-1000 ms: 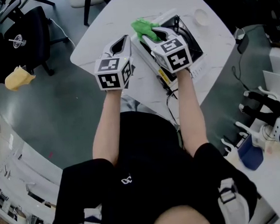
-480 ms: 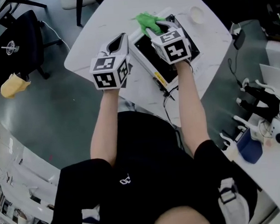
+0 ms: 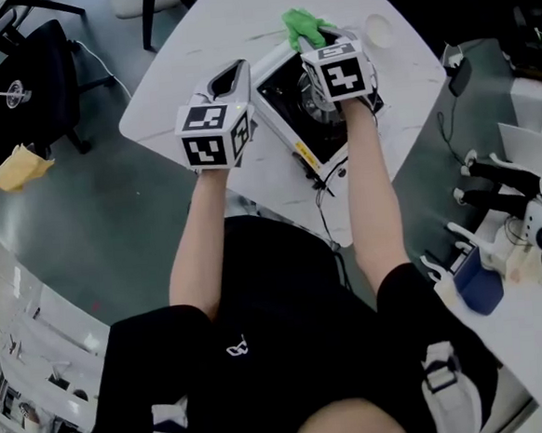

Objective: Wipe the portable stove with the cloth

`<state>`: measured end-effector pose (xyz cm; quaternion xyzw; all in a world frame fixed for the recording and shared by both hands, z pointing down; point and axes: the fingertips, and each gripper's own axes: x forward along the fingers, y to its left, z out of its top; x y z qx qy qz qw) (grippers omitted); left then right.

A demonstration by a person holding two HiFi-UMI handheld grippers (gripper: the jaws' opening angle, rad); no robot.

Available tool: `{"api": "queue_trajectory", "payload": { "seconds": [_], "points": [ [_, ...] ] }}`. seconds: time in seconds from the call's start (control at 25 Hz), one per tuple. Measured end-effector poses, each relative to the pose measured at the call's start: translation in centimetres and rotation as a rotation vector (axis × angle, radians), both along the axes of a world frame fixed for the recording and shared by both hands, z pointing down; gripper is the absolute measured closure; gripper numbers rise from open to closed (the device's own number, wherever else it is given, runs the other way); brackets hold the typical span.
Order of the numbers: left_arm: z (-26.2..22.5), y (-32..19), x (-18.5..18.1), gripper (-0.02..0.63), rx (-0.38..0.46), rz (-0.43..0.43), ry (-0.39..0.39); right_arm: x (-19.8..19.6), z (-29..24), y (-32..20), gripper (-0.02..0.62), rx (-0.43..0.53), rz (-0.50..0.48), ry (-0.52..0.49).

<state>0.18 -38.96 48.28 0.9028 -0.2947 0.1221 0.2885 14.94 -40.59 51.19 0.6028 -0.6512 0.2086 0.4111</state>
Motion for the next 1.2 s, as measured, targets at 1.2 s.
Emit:
{"api": "queue_trajectory", "payload": {
  "seconds": [1.2],
  "points": [
    [0.5,3.1,1.4,0.611,-0.039,0.019,0.024,7.5,-0.5,7.6,0.489,-0.037,0.104,-0.100]
  ]
}}
